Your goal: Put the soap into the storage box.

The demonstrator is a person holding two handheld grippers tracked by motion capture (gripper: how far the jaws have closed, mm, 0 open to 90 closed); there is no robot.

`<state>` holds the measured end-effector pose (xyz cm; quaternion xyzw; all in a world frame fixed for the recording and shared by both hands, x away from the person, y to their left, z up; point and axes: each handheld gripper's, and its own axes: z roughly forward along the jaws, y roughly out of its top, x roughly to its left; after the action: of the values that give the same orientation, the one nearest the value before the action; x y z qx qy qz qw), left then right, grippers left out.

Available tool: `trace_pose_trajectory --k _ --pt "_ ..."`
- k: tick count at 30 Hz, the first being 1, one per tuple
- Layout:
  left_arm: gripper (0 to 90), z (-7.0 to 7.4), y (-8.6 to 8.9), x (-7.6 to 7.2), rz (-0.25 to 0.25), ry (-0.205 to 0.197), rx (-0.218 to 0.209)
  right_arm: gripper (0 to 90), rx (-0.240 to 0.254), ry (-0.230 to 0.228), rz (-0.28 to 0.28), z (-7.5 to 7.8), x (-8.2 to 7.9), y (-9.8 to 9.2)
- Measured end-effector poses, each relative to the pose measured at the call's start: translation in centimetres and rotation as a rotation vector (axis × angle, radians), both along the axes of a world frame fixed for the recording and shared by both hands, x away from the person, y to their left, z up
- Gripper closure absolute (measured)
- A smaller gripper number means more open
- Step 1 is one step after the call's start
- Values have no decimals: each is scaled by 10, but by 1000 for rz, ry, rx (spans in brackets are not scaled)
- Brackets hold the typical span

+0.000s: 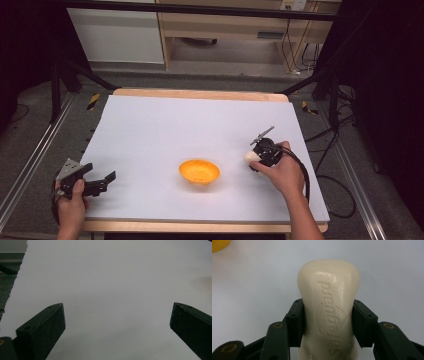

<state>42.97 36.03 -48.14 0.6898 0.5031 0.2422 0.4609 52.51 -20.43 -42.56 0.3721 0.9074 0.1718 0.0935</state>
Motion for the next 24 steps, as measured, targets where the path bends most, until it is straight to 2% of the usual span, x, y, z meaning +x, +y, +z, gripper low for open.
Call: trace_pose_trajectory --k 5,24 --pt "0 0 0 0 -1 -2 4 500 14 -9 19 5 -1 6" --pt "0 0 0 0 -1 -3 3 499 21 -43 168 25 -5 41"
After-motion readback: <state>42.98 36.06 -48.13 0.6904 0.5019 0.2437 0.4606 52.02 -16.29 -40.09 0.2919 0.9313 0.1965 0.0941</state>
